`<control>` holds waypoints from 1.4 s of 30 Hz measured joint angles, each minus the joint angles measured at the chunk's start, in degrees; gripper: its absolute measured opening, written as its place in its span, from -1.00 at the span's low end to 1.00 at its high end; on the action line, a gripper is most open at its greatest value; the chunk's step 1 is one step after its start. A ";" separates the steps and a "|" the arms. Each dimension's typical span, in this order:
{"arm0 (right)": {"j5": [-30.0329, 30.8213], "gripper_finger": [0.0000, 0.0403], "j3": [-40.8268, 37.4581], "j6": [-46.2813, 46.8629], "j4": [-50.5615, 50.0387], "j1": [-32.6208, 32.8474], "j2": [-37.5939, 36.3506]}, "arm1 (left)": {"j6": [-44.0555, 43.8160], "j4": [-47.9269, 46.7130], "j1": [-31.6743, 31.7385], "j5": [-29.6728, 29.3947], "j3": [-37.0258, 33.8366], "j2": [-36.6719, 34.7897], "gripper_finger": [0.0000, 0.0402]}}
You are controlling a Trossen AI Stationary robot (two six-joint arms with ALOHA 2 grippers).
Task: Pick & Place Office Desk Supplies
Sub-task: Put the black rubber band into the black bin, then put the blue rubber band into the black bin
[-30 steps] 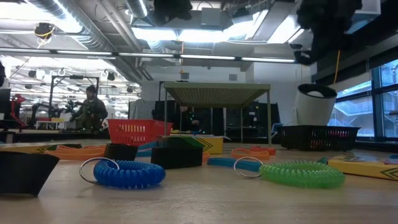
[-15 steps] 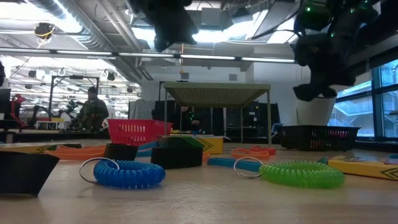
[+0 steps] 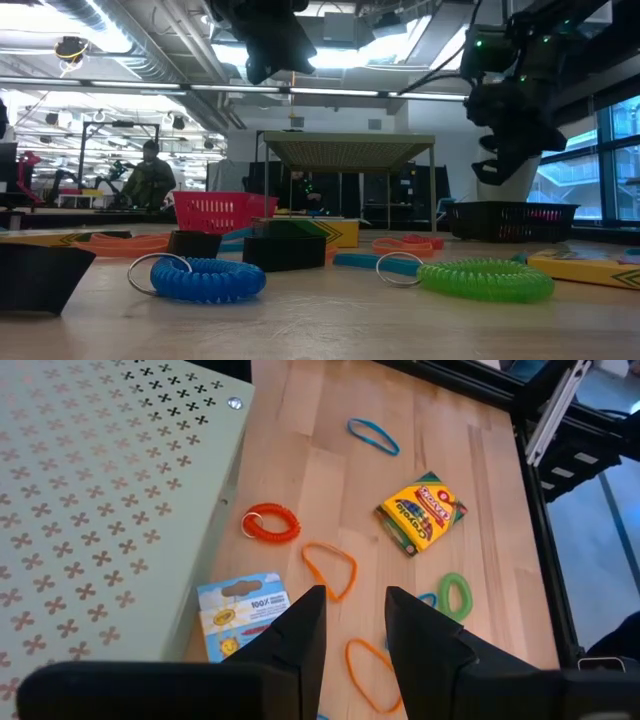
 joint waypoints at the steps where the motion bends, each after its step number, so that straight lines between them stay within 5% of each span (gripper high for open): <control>1: 0.50 -0.95 0.00 -0.39 0.00 -0.02 0.85 | 0.07 -0.02 0.00 0.02 0.00 0.00 -0.50; 12: 2.22 -0.87 0.00 -5.98 1.72 0.00 5.68 | -0.13 -0.11 0.00 0.06 0.00 0.00 -0.51; 26: 2.96 0.01 0.02 -4.51 1.28 -0.02 5.64 | -0.30 -0.23 0.00 0.06 0.00 0.00 -0.51; 42: 5.89 -0.32 9.88 -2.93 -7.38 4.99 -2.44 | -0.28 -2.21 -0.75 -0.45 0.02 -1.42 -0.51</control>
